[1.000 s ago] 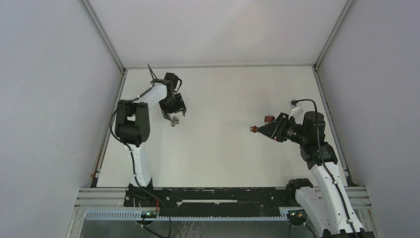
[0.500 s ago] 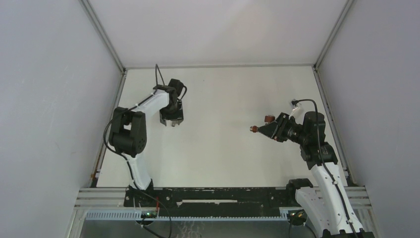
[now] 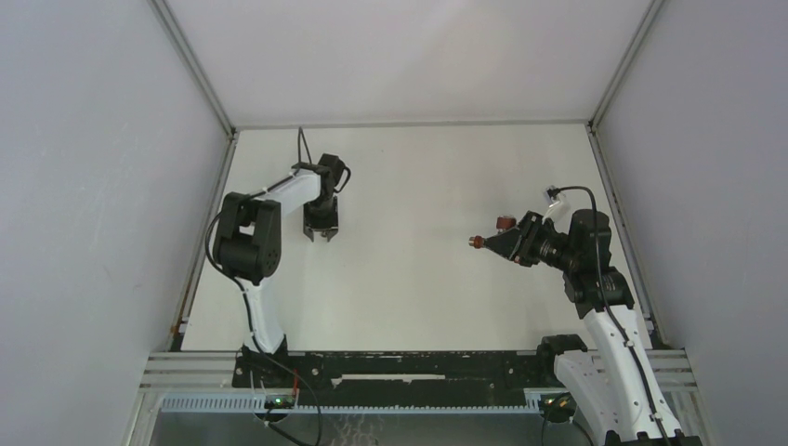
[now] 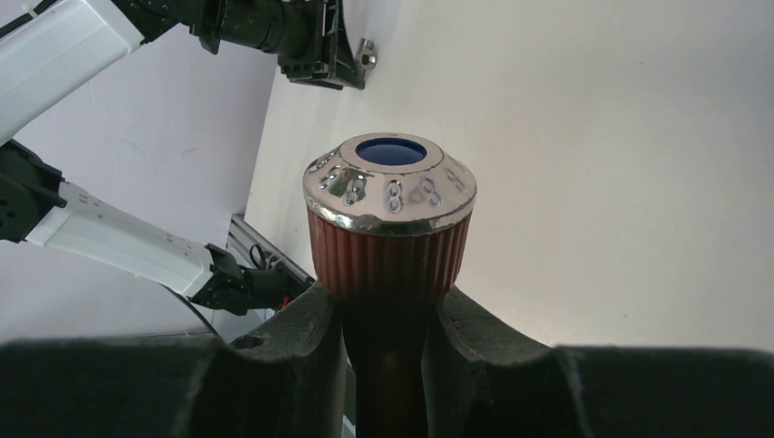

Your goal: Install the water faucets

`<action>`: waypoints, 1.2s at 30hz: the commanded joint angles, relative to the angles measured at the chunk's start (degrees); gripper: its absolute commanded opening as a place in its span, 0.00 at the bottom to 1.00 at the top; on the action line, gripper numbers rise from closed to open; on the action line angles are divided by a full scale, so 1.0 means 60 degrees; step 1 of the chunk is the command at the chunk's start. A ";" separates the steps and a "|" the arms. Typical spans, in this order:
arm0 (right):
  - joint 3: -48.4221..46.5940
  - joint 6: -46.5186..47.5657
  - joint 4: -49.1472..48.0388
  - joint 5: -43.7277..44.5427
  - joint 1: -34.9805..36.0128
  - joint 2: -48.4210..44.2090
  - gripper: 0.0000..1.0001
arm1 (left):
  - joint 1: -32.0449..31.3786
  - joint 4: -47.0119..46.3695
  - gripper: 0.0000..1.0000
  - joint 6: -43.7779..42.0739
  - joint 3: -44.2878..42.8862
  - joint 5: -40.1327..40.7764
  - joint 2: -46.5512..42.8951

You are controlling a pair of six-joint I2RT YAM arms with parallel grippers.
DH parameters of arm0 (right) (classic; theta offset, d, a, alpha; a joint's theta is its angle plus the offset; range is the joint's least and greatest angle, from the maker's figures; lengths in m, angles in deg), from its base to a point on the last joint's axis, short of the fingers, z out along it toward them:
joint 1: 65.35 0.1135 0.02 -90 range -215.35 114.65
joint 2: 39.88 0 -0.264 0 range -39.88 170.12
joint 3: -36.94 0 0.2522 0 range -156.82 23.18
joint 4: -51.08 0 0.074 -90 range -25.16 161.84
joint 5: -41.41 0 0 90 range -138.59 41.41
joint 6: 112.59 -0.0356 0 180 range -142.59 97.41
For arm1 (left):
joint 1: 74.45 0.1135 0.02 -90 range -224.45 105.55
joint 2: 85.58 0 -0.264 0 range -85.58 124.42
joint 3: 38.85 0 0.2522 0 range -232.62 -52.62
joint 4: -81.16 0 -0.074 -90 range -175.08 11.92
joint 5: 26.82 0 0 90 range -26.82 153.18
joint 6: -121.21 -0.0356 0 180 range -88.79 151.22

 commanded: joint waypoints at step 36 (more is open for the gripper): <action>-0.0402 0.0055 -0.0353 -0.0151 -0.0179 -0.0303 0.00 | -0.0496 0.1588 0.00 -0.0355 -0.3992 0.1811 0.1173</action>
